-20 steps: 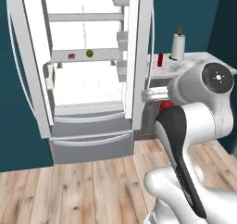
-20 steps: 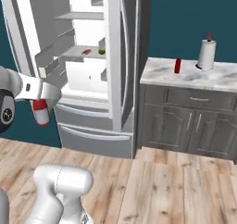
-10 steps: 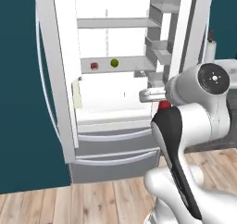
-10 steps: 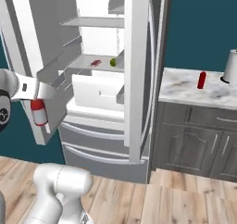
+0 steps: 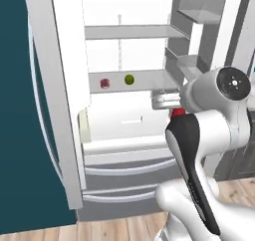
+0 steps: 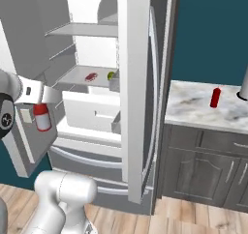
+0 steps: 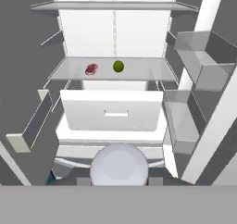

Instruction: Place the ketchup and ketchup from the counter to the top shelf of the fridge. If the existing items in the fridge are on the top shelf, move them to other shelves.

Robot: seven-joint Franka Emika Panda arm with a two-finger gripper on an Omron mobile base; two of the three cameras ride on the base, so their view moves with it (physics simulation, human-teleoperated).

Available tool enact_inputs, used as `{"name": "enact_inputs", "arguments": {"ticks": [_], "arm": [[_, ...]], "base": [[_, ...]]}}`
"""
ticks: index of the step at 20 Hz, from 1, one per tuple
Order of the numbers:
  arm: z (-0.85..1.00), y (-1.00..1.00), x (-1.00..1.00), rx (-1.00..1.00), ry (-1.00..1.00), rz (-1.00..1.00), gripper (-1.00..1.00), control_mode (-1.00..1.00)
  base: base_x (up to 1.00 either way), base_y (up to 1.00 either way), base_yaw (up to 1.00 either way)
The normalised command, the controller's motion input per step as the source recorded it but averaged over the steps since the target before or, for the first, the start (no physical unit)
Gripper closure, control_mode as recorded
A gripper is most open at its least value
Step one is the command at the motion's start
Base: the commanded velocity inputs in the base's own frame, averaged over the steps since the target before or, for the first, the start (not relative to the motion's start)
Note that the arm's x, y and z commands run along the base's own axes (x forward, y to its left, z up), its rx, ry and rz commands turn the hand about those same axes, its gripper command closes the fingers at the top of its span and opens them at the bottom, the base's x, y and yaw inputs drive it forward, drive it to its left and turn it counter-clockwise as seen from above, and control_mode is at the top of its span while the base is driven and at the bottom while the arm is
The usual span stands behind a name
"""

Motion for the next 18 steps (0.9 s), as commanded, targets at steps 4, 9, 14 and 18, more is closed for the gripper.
{"name": "enact_inputs", "arguments": {"ticks": [4,9,14,18], "arm": [[0.00,0.00,0.00,0.00,0.00,0.00,1.00,1.00],[0.00,0.00,0.00,0.00,0.00,0.00,1.00,1.00],[0.00,0.00,0.00,0.00,0.00,0.00,1.00,1.00],[0.00,0.00,0.00,0.00,0.00,0.00,1.00,1.00]], "base": [[0.61,0.42,0.00],[0.67,0.07,0.00],[0.67,0.00,0.00],[0.68,0.04,0.00]]}}
